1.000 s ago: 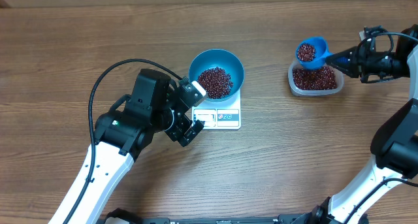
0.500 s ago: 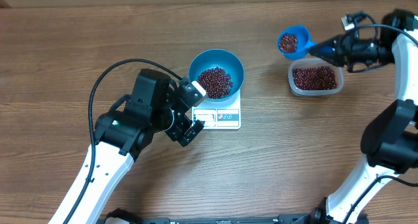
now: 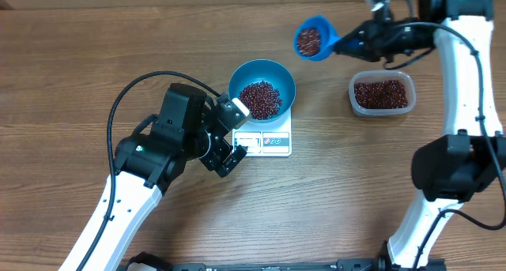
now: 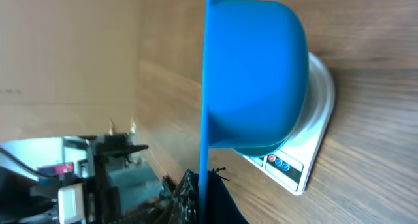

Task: Scoop item into bowl and weigh 150g on scale
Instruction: 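Lift the bean-filled scoop out of the tub toward the bowl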

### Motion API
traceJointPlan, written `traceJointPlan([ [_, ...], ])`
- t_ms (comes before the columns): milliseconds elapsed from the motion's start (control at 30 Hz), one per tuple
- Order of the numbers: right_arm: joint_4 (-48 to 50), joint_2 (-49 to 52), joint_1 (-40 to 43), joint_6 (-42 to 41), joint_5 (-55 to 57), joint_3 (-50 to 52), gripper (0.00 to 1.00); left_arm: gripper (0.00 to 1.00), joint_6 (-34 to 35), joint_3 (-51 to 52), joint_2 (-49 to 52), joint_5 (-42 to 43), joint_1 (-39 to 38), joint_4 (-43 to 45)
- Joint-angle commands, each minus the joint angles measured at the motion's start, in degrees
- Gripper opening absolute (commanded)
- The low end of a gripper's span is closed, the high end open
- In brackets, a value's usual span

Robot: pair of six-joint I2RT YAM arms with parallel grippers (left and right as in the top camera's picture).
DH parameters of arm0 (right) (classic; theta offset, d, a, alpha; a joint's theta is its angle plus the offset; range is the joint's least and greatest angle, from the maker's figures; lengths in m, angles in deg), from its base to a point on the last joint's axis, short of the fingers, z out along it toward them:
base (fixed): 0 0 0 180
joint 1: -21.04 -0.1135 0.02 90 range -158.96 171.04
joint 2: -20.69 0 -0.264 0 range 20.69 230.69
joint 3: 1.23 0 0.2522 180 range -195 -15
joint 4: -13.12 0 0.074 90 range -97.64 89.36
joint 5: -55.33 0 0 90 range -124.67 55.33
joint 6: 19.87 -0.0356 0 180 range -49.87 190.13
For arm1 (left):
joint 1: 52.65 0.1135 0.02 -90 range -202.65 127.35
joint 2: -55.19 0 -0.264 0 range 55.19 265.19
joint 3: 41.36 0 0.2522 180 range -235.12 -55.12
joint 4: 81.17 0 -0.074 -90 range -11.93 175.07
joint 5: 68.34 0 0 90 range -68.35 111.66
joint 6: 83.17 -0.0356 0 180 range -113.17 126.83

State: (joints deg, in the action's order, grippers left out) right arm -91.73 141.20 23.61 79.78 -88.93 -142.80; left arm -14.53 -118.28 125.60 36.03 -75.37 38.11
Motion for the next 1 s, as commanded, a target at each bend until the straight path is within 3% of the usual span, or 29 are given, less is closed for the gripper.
traceJointPlan([
  [0, 0.0, -1.0, -3.0, -2.4, 5.0, -1.7, 0.04, 0.99, 0.4, -0.3, 0.0, 0.0, 0.3, 0.1],
  [267, 0.1, -1.0, -10.9, -3.6, 12.8, -1.7, 0.04, 1.00, 0.4, -0.3, 0.0, 0.0, 0.3, 0.1],
  [700, 0.9, -1.0, -20.4, -11.8, 35.3, -1.6, 0.04, 0.99, 0.4, -0.3, 0.0, 0.0, 0.3, 0.1],
  [967, 2.6, -1.0, -23.8, -13.1, 38.1, -1.6, 0.04, 1.00, 0.4, -0.3, 0.0, 0.0, 0.3, 0.1],
])
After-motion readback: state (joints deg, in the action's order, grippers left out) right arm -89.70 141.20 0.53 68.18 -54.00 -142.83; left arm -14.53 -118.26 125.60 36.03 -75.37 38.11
